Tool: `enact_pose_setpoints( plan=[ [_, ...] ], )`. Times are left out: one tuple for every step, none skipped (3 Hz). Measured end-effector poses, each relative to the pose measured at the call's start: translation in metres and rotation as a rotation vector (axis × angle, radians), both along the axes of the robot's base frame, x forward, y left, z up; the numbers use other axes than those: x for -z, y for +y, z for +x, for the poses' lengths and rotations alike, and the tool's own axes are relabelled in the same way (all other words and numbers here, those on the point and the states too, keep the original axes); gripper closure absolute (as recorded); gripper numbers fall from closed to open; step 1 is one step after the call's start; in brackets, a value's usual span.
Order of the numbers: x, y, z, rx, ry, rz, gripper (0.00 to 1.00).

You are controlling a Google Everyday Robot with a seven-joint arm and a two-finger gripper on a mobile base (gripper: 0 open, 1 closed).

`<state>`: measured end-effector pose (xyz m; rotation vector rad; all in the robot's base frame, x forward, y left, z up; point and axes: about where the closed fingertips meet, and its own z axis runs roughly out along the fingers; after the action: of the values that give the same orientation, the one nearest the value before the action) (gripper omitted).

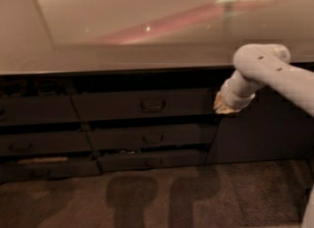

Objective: Open top drawer

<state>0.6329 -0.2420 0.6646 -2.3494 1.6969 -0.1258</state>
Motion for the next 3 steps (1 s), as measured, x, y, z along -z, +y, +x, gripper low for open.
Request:
enact_pose_setpoints(
  plan=[
    [0.023,0.009,-0.034,-0.016,-0.04,-0.012,1.0],
    [0.059,0.018,-0.078,-0.051,-0.01,-0.024,1.0],
    [0.075,0.02,-0.095,-0.065,0.024,-0.029,0.82]
  ],
)
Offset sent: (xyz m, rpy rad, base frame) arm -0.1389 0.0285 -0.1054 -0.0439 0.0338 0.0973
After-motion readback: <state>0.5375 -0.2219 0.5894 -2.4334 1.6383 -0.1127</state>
